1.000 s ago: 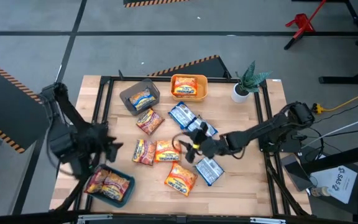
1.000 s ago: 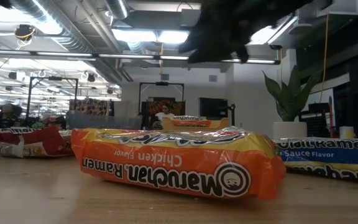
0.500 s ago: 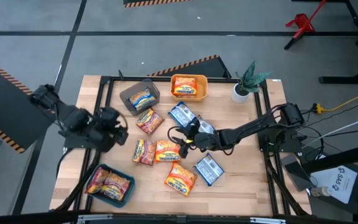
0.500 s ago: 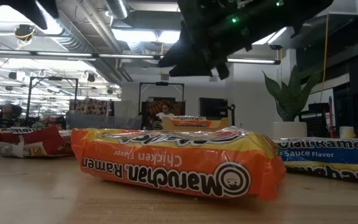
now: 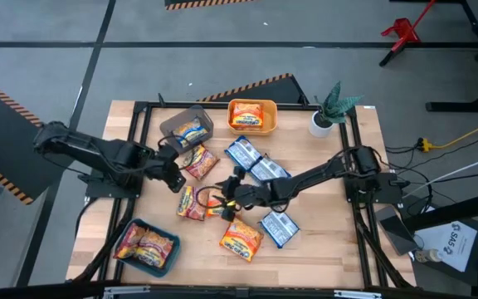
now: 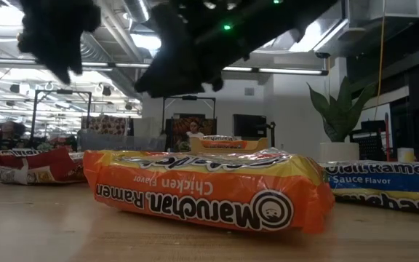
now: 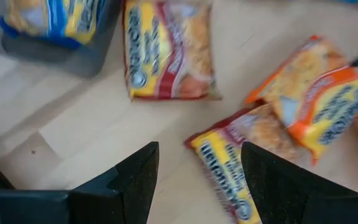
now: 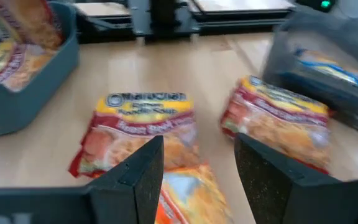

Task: Sort Maruchan noodles
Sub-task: Put the pack of red ramen noodle soup into the teal blue bin

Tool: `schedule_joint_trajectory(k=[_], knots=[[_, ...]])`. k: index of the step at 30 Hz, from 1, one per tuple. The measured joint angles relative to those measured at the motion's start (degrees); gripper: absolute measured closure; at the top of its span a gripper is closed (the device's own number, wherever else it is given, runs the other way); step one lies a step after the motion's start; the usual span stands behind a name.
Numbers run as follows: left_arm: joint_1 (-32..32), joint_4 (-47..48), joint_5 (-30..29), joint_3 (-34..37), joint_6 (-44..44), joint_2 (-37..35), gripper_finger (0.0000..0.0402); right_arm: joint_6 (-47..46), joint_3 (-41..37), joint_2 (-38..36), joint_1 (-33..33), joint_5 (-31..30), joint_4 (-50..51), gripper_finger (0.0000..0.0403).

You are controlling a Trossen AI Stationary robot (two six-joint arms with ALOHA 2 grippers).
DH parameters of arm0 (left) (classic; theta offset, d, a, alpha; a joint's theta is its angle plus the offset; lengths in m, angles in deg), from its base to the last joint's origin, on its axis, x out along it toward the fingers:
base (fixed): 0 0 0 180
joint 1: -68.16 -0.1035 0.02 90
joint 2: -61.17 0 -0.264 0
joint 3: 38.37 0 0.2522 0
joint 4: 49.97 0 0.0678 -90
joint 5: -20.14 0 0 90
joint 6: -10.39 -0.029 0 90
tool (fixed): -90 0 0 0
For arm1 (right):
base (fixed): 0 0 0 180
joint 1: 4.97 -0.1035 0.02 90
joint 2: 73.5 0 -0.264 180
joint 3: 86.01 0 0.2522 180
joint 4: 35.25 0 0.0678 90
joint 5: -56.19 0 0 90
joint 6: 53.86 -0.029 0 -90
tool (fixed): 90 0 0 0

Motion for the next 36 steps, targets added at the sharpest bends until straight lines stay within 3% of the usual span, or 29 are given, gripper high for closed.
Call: schedule_joint_trajectory(k=[7,23,36], knots=[[0.0,-9.1,3.8,9.4,3.3,-2.4,0.0179,2.0,4.0,4.9,0.0,0.3,0.7,0.0219],[-0.7,-12.5,7.0,15.3,5.0,-2.4,0.0179,6.8,12.0,15.2,1.7,1.5,-2.0,0.0219],[-0.8,-14.1,6.6,15.4,5.0,-2.4,0.0179,3.4,12.3,15.0,2.2,-3.4,12.6,0.0219]])
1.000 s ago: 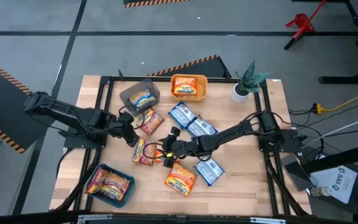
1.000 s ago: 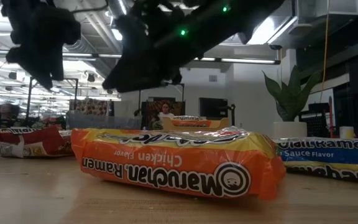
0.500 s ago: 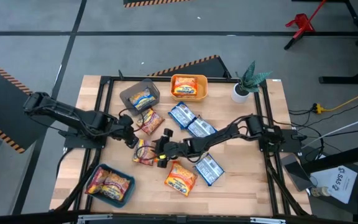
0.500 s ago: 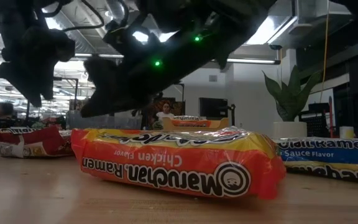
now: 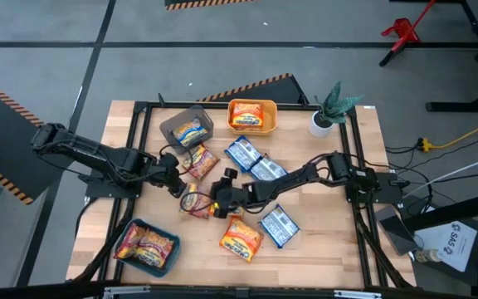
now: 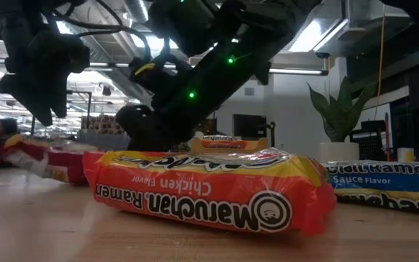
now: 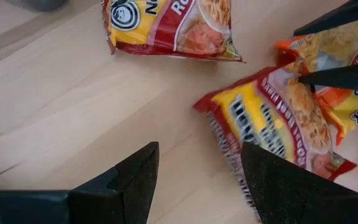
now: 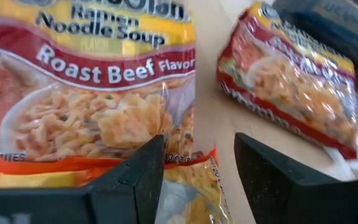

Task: Sort Maruchan noodles
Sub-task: Put the pack of red ramen noodle soup into the teal blue bin

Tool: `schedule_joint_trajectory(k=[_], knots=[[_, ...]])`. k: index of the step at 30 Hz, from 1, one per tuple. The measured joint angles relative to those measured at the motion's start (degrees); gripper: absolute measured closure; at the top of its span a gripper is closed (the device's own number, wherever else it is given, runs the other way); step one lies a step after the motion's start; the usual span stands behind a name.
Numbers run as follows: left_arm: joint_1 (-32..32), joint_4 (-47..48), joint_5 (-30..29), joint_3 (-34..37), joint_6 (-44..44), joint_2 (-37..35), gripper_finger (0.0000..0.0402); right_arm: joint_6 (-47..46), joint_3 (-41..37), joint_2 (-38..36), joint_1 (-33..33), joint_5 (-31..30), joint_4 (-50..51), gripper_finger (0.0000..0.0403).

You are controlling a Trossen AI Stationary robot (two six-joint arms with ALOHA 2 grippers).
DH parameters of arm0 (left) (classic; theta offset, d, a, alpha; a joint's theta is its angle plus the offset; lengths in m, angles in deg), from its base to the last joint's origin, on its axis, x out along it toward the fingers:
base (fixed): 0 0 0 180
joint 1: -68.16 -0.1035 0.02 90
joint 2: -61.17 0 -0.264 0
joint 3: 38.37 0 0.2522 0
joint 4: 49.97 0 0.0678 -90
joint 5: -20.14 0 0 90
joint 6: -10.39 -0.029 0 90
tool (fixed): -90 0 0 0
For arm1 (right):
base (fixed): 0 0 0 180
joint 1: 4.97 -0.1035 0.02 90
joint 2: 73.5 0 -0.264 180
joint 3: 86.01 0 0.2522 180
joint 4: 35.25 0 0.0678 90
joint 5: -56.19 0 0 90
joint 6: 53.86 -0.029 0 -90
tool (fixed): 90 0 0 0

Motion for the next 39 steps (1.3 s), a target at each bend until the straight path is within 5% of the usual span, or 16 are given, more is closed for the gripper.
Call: schedule_joint_trajectory(k=[15,23,39], knots=[[0.0,-19.4,1.7,9.7,6.0,0.0,0.0179,-4.5,-0.1,-0.2,-1.4,-2.5,7.3,0.0219],[0.0,-41.3,1.9,19.4,12.4,-0.1,0.0179,-4.5,-0.2,-0.1,-1.3,-2.1,7.2,0.0219],[0.8,-45.3,4.6,22.4,19.0,-0.1,0.0179,-4.6,-0.2,1.3,-1.3,-0.8,6.4,0.0219]])
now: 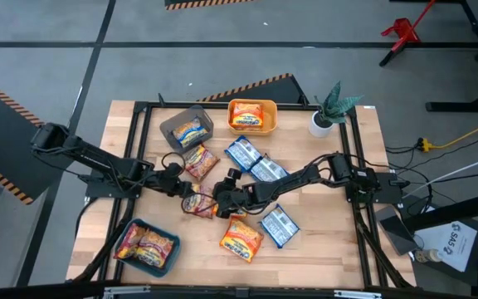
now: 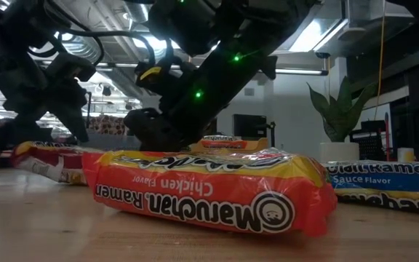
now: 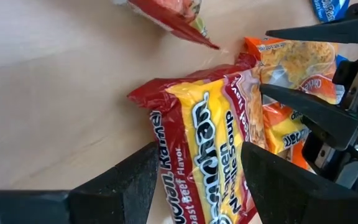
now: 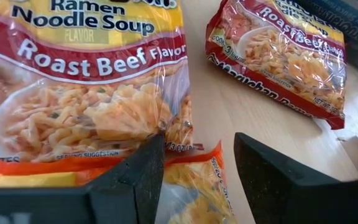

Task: Sort Maruchan noodles
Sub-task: Put the pack of red ramen noodle soup into the teal blue bin

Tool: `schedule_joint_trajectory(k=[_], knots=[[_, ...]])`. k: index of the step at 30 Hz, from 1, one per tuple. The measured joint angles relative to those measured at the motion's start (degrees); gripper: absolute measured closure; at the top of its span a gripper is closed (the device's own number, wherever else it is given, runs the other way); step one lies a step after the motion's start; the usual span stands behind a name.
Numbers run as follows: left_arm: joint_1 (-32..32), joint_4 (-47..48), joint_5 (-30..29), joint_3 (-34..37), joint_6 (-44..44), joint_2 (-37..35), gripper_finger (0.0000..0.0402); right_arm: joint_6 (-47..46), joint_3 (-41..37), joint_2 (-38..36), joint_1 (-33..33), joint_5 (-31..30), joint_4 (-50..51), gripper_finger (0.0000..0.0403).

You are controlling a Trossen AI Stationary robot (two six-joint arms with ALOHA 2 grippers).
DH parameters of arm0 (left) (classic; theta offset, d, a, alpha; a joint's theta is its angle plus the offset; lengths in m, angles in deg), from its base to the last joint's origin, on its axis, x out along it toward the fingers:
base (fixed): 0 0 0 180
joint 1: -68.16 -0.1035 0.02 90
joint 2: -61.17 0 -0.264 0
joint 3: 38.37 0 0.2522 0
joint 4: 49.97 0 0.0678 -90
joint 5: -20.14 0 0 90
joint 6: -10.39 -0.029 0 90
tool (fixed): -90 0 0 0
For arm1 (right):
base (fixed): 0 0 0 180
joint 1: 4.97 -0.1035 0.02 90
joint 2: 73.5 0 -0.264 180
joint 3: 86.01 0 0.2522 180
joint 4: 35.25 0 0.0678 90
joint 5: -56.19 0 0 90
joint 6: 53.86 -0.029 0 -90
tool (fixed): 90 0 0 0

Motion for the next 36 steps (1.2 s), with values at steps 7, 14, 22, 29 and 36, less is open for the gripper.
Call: schedule_joint_trajectory(k=[7,14,22,29,36], knots=[[0.0,-2.0,0.1,0.1,1.5,0.1,0.0179,-0.2,0.0,0.1,0.0,0.2,0.2,0.0219],[0.0,-3.8,3.3,0.1,1.7,0.2,0.0179,-1.6,0.1,0.0,-0.1,-0.1,1.6,0.0219],[1.6,-0.4,5.5,-0.1,2.3,0.0,0.0179,-2.6,0.1,0.0,-0.1,0.0,1.5,0.0219],[4.5,0.5,4.9,-0.1,7.4,-0.4,0.0179,-1.0,0.1,0.0,-0.1,-0.5,0.8,0.0220],[4.9,0.0,2.2,-0.1,5.0,-1.8,0.0179,5.0,-0.6,-4.4,-0.7,-0.5,1.3,0.0241]])
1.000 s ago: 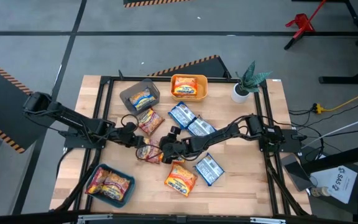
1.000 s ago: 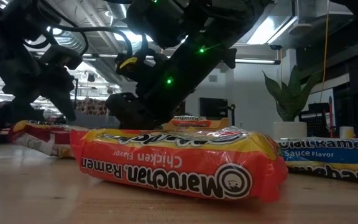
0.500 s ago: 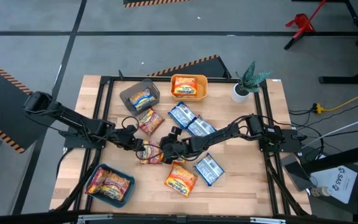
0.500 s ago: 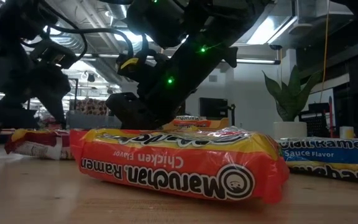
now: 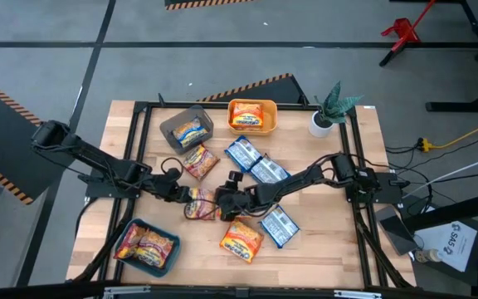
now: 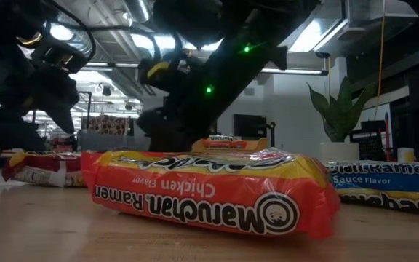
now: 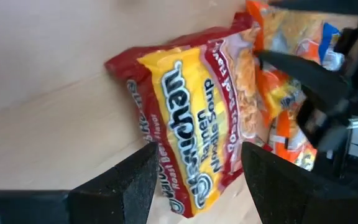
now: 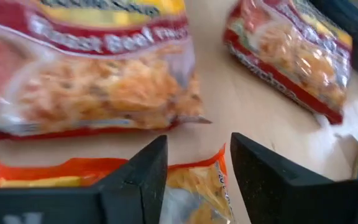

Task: Sort Maruchan noodles
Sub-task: Put the pack of red ramen noodle soup into the teal blue bin

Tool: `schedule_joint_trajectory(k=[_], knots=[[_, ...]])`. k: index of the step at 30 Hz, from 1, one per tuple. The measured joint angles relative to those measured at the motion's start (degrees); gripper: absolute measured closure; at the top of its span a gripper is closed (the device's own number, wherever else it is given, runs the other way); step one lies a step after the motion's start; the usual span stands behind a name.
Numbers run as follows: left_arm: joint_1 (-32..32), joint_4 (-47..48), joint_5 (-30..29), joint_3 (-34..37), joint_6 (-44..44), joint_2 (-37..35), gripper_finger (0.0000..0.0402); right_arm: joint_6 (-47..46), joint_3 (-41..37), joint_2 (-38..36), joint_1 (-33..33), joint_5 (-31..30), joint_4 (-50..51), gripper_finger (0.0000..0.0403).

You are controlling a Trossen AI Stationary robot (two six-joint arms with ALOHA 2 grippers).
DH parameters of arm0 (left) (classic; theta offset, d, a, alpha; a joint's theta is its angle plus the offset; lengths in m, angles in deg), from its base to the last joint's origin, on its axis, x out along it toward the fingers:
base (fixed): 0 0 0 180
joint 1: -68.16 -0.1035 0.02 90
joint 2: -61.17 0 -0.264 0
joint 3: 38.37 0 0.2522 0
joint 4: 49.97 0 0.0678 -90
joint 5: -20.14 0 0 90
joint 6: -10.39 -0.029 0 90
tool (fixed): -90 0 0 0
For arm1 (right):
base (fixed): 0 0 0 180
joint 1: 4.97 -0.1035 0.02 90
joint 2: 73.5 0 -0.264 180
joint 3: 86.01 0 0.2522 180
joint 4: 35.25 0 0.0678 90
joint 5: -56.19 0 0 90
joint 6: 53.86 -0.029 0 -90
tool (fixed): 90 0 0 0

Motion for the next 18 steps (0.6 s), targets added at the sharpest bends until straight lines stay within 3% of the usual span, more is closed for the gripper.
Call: schedule_joint_trajectory(k=[6,10,18], knots=[[0.0,0.2,-1.7,0.0,-1.1,-1.5,0.0179,0.6,0.2,0.2,0.1,5.3,-8.1,0.0252],[0.0,0.3,-2.2,0.0,-1.6,-1.5,0.0179,1.2,0.2,1.2,0.1,5.6,-11.7,0.0253],[0.0,0.4,-2.0,0.0,-1.6,-1.5,0.0179,-0.4,0.7,3.0,0.2,5.6,-10.1,0.0253]])
